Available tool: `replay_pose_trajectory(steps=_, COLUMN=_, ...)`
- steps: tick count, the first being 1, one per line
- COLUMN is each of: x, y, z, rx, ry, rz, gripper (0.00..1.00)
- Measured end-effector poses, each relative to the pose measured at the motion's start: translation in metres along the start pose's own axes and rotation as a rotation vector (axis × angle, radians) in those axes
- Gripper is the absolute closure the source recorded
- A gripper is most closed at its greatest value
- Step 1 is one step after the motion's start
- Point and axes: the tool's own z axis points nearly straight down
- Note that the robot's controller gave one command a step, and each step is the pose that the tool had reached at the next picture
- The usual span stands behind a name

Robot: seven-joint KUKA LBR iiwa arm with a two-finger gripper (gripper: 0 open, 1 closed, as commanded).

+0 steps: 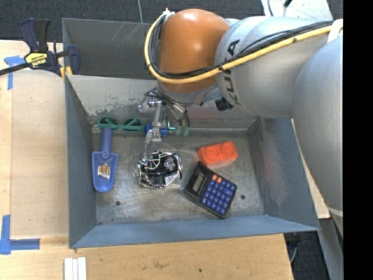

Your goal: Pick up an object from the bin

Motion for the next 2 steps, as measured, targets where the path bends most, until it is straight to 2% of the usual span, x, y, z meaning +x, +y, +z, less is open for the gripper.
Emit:
replay_pose_trajectory(steps=1, x=-0.002, y=-0.001, z=-0.005, rx=-0.001, ry=-0.008, rz=0.003, gripper=0.00)
replay_pose_trajectory(steps=2, x=0.017, y=-0.037, z=0.068, rx=-0.001, ry=-0.012, rz=-0.078, gripper=0.00)
